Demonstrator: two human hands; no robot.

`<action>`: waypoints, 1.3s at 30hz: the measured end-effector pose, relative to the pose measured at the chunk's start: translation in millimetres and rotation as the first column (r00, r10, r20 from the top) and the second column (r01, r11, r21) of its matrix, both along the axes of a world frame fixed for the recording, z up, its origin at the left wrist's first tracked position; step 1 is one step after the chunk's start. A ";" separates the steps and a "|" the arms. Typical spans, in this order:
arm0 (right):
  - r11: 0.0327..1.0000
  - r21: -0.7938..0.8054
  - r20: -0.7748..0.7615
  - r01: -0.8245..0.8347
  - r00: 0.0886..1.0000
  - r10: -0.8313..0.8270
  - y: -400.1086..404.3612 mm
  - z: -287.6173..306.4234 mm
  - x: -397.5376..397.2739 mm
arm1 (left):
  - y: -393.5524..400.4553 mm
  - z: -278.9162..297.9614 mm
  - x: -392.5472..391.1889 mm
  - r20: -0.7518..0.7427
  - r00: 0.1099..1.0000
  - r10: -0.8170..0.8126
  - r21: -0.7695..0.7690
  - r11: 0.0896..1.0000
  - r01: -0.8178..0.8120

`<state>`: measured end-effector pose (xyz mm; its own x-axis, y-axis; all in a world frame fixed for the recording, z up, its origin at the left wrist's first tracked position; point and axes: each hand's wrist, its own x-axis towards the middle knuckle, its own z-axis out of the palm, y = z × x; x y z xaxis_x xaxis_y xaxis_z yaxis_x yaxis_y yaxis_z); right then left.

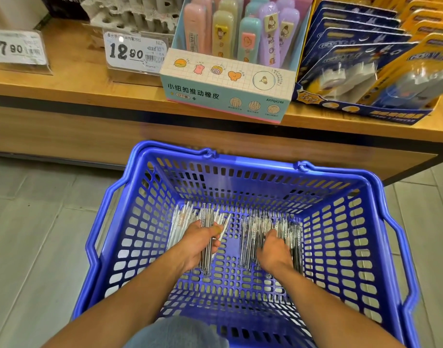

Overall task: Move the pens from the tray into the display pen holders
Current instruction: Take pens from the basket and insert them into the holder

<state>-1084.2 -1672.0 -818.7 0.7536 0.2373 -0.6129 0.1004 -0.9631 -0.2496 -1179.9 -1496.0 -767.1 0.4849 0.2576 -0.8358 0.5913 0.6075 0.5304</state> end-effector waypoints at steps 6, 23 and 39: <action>0.994 -0.048 0.013 0.102 0.995 -0.101 0.7 1.3 6.0 | 1.1 -0.2 -0.8 0.002 1.000 0.014 -0.002 1.000 -0.014; 0.771 0.574 -0.607 0.277 0.776 0.173 54.3 52.4 -21.3 | 1.4 -3.4 0.6 0.008 0.999 0.048 0.004 0.999 -0.048; 0.954 -0.293 0.145 -0.057 0.984 0.103 -26.7 11.9 23.5 | 0.4 -4.7 -4.1 -0.070 0.995 0.065 0.038 0.997 -0.062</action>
